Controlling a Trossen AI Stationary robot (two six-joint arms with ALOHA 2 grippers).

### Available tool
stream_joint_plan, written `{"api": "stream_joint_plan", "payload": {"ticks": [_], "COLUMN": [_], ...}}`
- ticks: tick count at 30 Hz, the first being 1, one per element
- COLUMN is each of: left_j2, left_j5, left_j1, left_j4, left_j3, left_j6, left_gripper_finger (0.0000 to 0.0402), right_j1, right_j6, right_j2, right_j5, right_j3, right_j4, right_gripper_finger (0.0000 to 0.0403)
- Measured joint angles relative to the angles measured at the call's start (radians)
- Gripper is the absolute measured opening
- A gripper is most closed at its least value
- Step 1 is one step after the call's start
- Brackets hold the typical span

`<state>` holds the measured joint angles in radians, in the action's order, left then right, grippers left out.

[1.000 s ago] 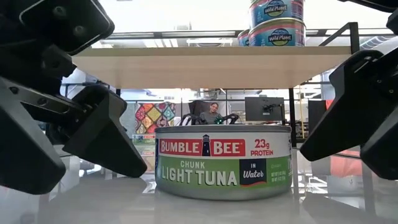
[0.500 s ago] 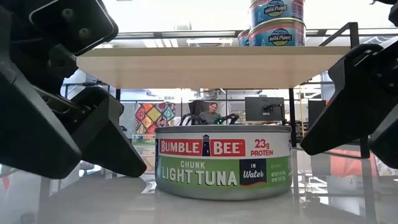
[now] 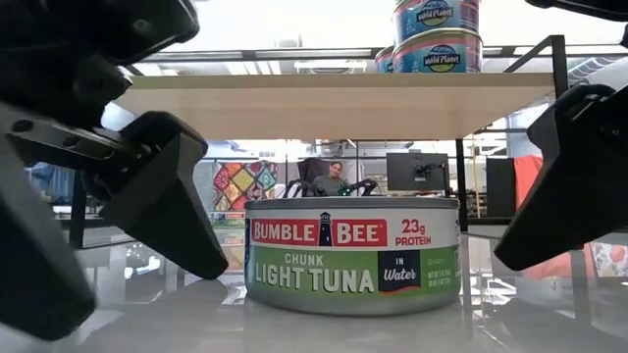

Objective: Stack canned seafood by type on shelf
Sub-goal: Put the green tuna can on the shelf

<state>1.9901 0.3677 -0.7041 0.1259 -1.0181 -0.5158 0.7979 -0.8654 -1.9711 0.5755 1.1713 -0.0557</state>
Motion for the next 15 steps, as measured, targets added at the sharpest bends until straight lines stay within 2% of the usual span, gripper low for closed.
{"api": "stream_joint_plan", "payload": {"ticks": [4,9,15], "left_j2": [-0.01,-0.012,-0.04], "left_j5": [0.047,0.071,-0.022], "left_j1": [-0.029,-0.048,-0.018], "left_j4": [-0.035,-0.023,-0.041], "left_j3": [-0.001,0.001,0.001], "left_j6": [-0.021,-0.133,-0.145], "left_gripper_finger": [0.0366,0.0366,0.0366], "right_j1": [0.0,0.0,-0.014], "right_j6": [0.013,0.025,0.07], "right_j2": [0.016,0.056,0.099], "right_j5": [0.0,0.03,0.088], "right_j3": [0.0,0.0,-0.001], "right_j4": [-0.018,-0.133,-0.212], "right_gripper_finger": [0.038,0.038,0.038]}}
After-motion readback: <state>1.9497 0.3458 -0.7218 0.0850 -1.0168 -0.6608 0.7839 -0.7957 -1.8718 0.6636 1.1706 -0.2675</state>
